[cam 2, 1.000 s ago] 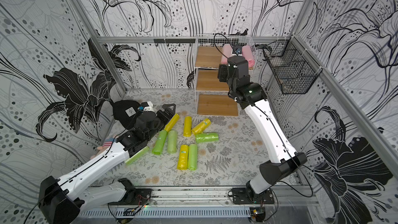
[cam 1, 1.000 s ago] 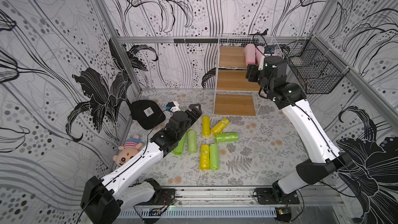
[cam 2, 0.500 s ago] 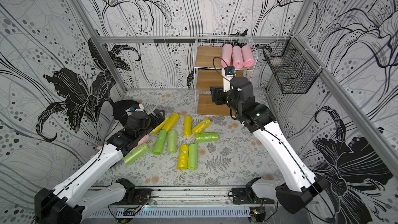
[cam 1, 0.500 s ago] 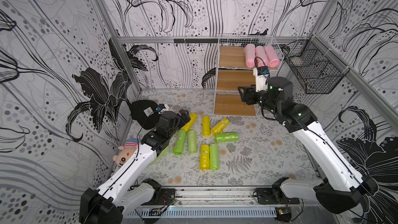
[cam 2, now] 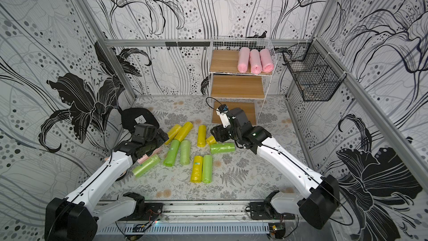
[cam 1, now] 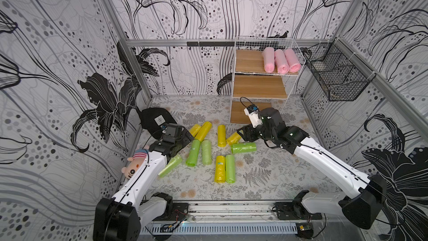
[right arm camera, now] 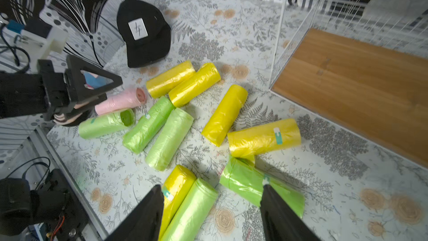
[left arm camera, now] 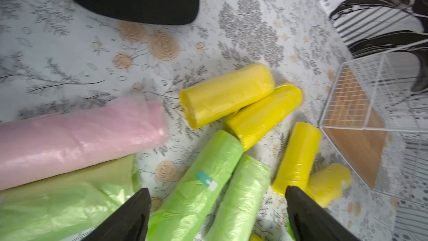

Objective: Sort the rolls of trash bags by color and place them on the shelf
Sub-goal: Place the roll of trash bags on the shelf, then pick up the roll of trash bags from the center of the board.

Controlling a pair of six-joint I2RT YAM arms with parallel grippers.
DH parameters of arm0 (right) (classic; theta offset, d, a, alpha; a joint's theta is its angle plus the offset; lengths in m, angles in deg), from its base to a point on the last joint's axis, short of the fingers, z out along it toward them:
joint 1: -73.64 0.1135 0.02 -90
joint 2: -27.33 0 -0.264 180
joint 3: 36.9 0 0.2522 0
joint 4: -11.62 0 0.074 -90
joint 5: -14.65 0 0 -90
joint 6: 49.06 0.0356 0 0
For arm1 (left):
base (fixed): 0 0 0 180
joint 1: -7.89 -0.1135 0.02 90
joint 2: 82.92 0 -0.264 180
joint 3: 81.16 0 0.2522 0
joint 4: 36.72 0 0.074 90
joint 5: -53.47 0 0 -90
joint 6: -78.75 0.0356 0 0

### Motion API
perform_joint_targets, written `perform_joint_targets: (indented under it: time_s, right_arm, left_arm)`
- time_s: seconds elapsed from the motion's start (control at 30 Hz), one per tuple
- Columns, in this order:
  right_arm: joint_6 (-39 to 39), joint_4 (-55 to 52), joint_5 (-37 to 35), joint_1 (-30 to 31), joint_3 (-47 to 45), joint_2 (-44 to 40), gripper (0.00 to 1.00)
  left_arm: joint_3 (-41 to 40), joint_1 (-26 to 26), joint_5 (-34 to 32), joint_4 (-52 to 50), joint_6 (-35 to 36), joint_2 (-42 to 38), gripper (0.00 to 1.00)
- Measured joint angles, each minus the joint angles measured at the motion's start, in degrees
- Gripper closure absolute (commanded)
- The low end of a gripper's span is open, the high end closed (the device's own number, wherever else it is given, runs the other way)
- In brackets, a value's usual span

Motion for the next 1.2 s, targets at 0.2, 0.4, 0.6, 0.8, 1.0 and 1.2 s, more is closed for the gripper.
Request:
perform_joint_targets:
  time_s: [0.2, 0.4, 0.6, 0.8, 1.0, 1.2]
  right_arm:
    - [1.49, 3.78, 2.36, 0.00, -4.46, 0.98, 0.30]
    - [1.57, 8.04, 3.30, 0.00, -7.34, 1.01, 0.30]
    - [1.38, 10.03, 3.52, 0.00, -9.55, 1.01, 0.30]
    - [0.68, 10.54, 5.44, 0.00, -9.62, 0.66, 0.30]
    - [0.13, 11.69, 6.88, 0.00, -10.78, 0.13, 0.30]
    - [0.07, 12.13, 7.10, 0.00, -11.72, -0.72, 0.30]
  left_arm:
    - [0.37, -6.08, 0.70, -2.93, 2.80, 5.77, 0.10]
    - [8.66, -6.60, 3.52, -8.15, 12.31, 9.18, 0.08]
    - [13.57, -6.01, 2.97, -9.09, 24.22, 7.15, 0.12]
    - [12.85, -5.99, -1.66, -8.98, 39.41, 8.22, 0.07]
    - [12.24, -6.49, -2.10, -10.25, 51.34, 15.74, 0.07]
    - [12.57, -9.66, -0.63, -12.83, 58.01, 22.36, 0.08]
